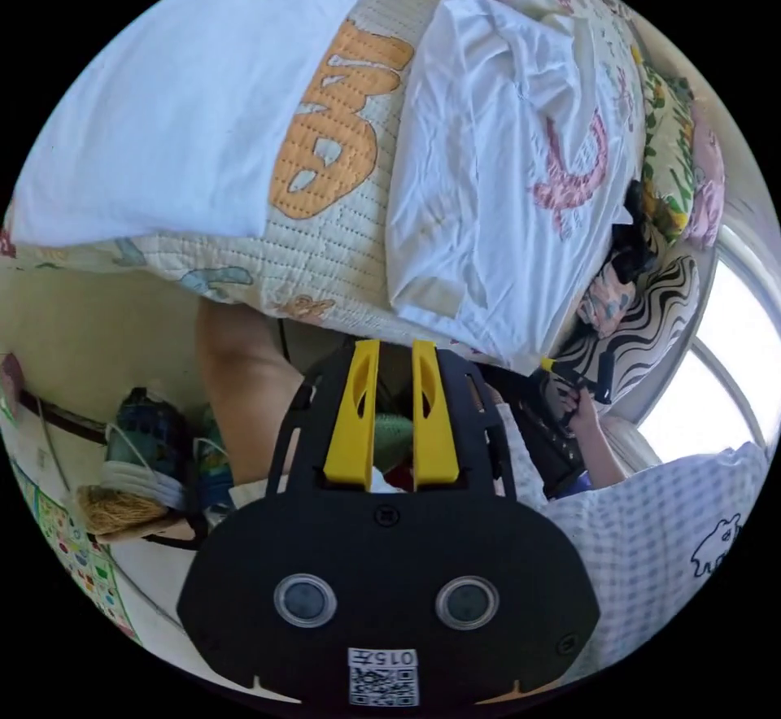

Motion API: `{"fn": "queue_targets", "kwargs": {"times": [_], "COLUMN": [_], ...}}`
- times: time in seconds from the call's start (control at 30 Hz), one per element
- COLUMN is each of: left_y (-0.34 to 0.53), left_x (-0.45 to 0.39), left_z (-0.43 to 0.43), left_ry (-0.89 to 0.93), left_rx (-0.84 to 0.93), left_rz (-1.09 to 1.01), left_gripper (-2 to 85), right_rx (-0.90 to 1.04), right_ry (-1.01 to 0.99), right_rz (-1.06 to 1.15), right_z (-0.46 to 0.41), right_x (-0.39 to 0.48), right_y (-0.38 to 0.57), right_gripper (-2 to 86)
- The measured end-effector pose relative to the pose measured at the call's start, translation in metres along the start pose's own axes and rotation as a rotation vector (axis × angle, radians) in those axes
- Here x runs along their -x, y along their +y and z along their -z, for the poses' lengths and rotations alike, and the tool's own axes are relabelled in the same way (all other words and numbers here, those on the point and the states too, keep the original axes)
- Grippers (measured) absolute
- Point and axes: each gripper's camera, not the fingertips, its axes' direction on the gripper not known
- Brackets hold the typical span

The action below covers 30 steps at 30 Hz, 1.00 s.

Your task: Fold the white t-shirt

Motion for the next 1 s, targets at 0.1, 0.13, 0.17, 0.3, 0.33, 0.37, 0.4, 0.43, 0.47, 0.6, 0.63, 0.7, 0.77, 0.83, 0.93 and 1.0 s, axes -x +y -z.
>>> {"fn": "queue_targets", "kwargs": {"times": [0.1,0.13,0.17,0.3,0.33,0.37,0.4,0.43,0.47,0.6,0.63,0.7,0.77,0.83,0.93,1.0], "left_y": [-0.016,-0.029,-0.044,-0.083,-0.085,-0.082,-0.079,-0.074,-0.067,-0.045,-0.042,-0.041,-0.044,-0.047,-0.064,-0.084], "left_x": [-0.034,-0.051,-0.066,-0.092,-0.099,-0.104,-0.106,-0.106,-0.1,-0.068,-0.063,-0.064,-0.073,-0.085,-0.133,-0.167], "left_z": [0.012,0.011,0.006,-0.04,-0.05,-0.058,-0.06,-0.064,-0.067,-0.06,-0.057,-0.056,-0.062,-0.065,-0.082,-0.101], "left_ry": [-0.079,-0.115,-0.145,-0.228,-0.294,-0.344,-0.354,-0.389,-0.45,-0.497,-0.472,-0.491,-0.64,-0.623,-0.492,-0.372], "left_rx": [-0.147,-0.211,-0.261,-0.256,-0.276,-0.289,-0.292,-0.276,-0.251,-0.213,-0.206,-0.186,-0.171,-0.198,-0.247,-0.248], "left_rz": [-0.048,-0.072,-0.071,0.016,0.034,0.019,0.005,-0.014,-0.014,0.036,0.052,0.062,0.057,-0.005,-0.213,-0.352], "left_gripper": [11.6,12.7,13.9,15.6,13.9,12.2,11.4,10.2,9.5,8.9,8.5,7.7,7.8,8.0,9.4,9.1], "right_rx": [0.015,0.035,0.044,0.066,0.062,0.06,0.06,0.069,0.071,0.076,0.078,0.088,0.097,0.078,-0.017,-0.043], "right_ry": [0.027,0.044,0.048,0.126,0.106,0.095,0.07,0.025,-0.008,-0.049,-0.044,-0.02,-0.007,0.04,0.183,0.178], "right_rz": [0.007,0.008,0.008,-0.021,-0.033,-0.036,-0.038,-0.038,-0.031,-0.061,-0.063,-0.067,-0.067,-0.071,0.051,0.171], "right_z": [-0.003,-0.008,-0.011,-0.013,-0.01,-0.008,-0.004,-0.001,0.0,0.006,0.007,0.009,0.011,0.02,0.042,0.048], "right_x": [0.001,0.002,0.003,0.004,0.001,-0.001,-0.004,-0.008,-0.01,-0.017,-0.017,-0.015,-0.013,-0.007,0.027,0.053], "right_y": [-0.001,-0.005,-0.008,-0.012,-0.009,-0.007,-0.003,0.0,0.002,0.011,0.013,0.016,0.019,0.025,0.033,0.032], "right_gripper": [8.7,10.1,10.2,9.3,8.8,8.5,7.1,5.0,4.2,1.2,1.0,0.7,0.6,0.5,0.3,0.2]}}
